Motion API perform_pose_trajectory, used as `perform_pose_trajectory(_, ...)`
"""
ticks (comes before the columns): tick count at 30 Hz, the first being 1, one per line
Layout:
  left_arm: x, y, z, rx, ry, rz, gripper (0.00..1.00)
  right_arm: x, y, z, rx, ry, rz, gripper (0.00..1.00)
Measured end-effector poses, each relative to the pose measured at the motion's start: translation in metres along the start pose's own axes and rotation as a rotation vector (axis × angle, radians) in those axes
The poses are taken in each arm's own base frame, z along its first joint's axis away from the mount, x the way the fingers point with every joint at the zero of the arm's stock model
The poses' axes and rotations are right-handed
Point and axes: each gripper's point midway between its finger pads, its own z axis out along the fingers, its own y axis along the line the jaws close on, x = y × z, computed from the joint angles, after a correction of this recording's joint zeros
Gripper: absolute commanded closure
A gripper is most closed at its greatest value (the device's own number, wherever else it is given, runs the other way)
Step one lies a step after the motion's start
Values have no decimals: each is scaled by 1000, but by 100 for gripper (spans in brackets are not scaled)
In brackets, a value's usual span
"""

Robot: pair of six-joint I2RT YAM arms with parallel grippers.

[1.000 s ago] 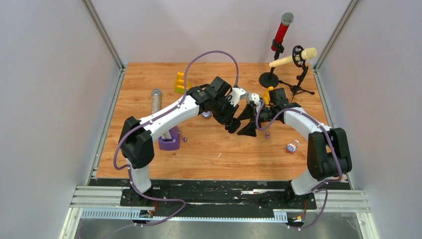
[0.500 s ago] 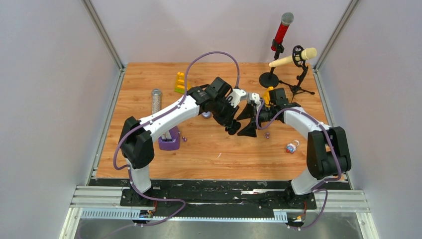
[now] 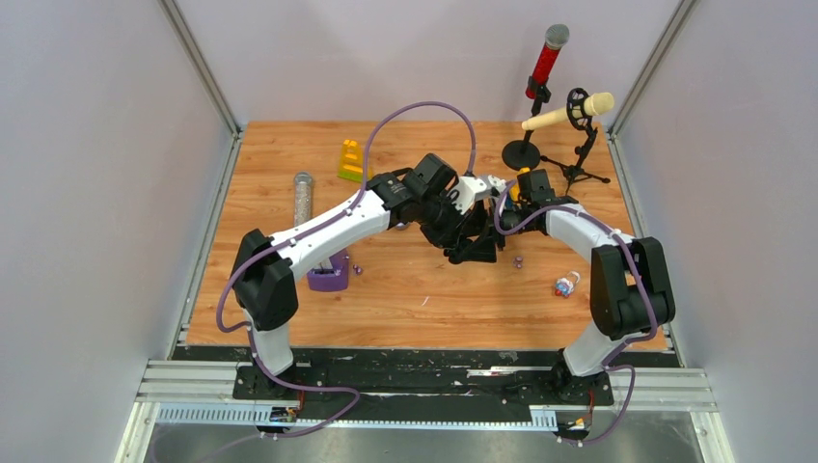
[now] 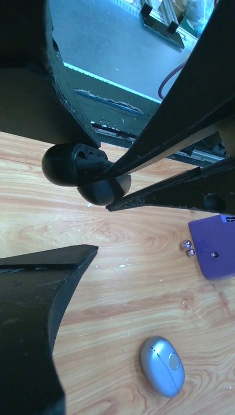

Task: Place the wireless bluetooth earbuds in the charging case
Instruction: Close the charging case.

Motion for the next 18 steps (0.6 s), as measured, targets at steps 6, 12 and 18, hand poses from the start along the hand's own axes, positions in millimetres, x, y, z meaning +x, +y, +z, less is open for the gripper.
perform_pose_trajectory(6,-1,0,0,0,-2,3,80,0,0,0,1,1,0,20)
perform_pose_trajectory(12,0,-2,0,12,-1,2,80,4,-1,-2,11,13,-14,18)
perform_pose_trajectory(18,0,-3,0,22,-3,2,80,8,0,-4,19,31,-20,20)
